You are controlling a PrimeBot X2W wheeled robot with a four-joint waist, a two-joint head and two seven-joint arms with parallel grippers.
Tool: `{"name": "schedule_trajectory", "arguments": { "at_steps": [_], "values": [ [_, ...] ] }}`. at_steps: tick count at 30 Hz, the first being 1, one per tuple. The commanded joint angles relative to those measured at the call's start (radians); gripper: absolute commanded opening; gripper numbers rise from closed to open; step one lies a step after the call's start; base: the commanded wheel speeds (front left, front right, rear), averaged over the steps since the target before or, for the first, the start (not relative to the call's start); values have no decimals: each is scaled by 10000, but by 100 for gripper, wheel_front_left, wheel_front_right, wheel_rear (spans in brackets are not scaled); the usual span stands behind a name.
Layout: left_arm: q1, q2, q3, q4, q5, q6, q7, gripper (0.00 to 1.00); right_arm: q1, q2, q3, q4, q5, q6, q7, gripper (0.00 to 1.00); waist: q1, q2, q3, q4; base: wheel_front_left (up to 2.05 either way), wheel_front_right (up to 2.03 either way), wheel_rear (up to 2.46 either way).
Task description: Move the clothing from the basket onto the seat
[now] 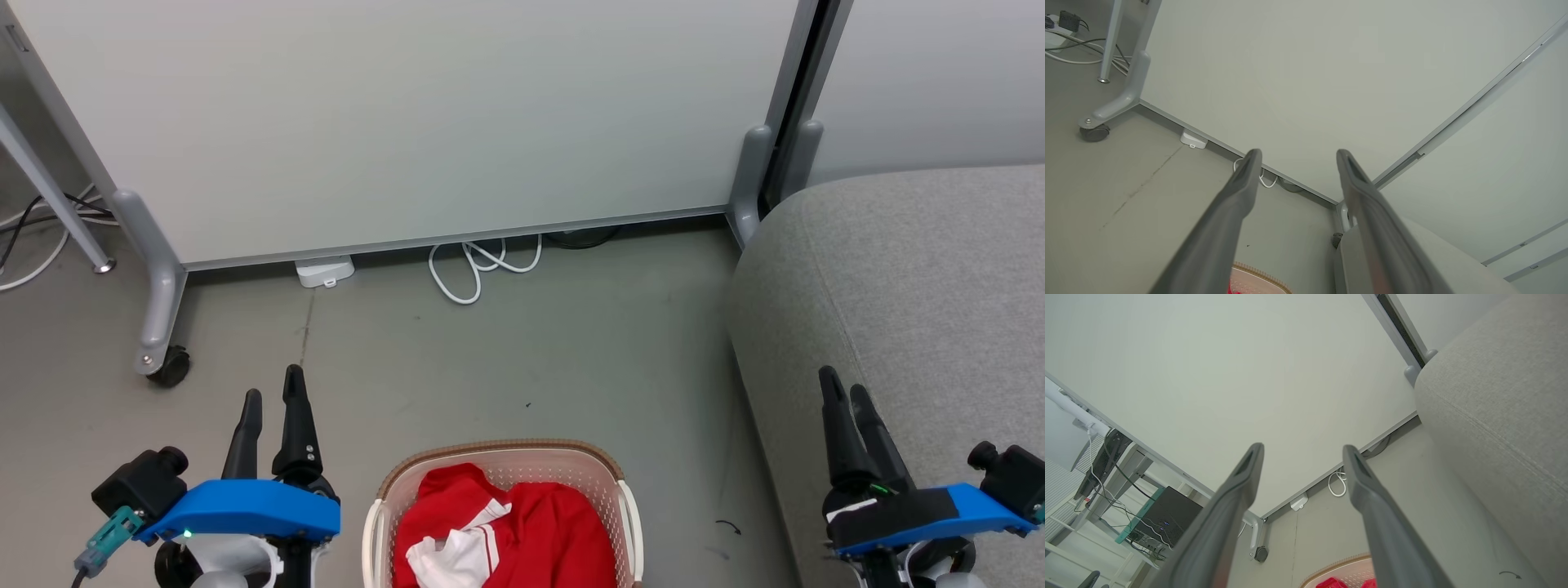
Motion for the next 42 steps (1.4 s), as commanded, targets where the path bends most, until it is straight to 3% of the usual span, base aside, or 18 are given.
{"name": "schedule_trajectory", "arguments": {
  "at_steps": [1, 42],
  "values": [
    [-249, 73, -89, -149, 370, 56, -109, 100, -133, -67, 35, -113, -354, 25, -106, 100, 0, 0, 2, 6, 0, 0, 0],
    [-361, 82, -915, -147, 4669, 424, -1175, 100, -175, -96, 425, -115, -4686, 32, -1176, 100, 0, 0, 154, 78, 0, 0, 0]
  ]
}}
